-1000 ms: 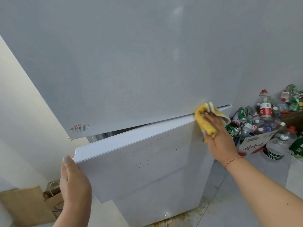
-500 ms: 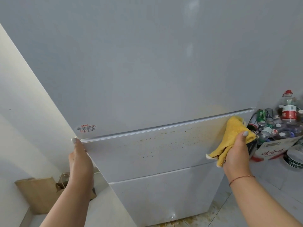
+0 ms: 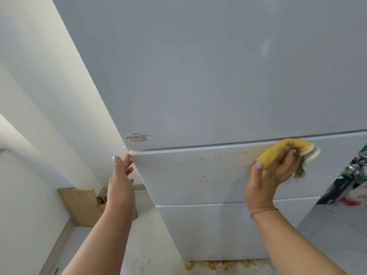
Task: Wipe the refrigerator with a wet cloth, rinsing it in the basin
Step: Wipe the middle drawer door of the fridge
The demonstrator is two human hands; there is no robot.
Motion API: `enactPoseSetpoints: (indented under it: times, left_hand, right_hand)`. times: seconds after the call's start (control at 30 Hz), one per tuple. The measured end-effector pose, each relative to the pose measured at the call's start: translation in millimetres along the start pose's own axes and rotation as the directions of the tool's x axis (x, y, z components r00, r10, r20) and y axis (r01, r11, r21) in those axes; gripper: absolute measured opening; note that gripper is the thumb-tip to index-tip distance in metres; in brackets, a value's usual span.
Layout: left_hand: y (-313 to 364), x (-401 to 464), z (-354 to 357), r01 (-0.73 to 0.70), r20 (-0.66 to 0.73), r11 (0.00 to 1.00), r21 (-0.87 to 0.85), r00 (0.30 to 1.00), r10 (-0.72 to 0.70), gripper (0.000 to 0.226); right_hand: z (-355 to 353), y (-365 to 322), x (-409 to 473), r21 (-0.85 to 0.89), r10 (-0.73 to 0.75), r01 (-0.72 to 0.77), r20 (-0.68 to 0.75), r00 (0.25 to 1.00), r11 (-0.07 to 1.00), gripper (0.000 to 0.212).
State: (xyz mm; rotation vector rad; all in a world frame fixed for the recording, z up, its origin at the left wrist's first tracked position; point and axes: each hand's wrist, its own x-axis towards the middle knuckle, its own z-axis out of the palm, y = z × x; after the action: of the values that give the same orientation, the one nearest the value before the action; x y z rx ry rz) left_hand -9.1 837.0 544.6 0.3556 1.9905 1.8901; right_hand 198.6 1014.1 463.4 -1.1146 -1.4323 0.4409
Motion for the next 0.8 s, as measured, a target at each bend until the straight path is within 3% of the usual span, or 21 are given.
enactPoseSetpoints:
  times: [0.23,0.63,0.8]
  left_hand:
    - [0,9,-12,-0.014,0.049,1.000,0.000,0.999,0.014,0.049]
    - [2,26,-36,0.028,0.218,0.999,-0.032,0.976,-0.020,0.046]
    - [-12,23,-42,-0.137,0.139,0.989,0.060,0.982,0.128,0.032]
  right_hand:
    - [43,-34,-58,-0.120,-0.244,0.268,0.185,0.952,0.956,0.080]
    - [130,-82,-120,-0.304,-0.540,0.583,0.220,0.813,0.754,0.059]
    - [151,-86,-128,-0.351,-0.690,0.712,0.209,0.693,0.609,0.058]
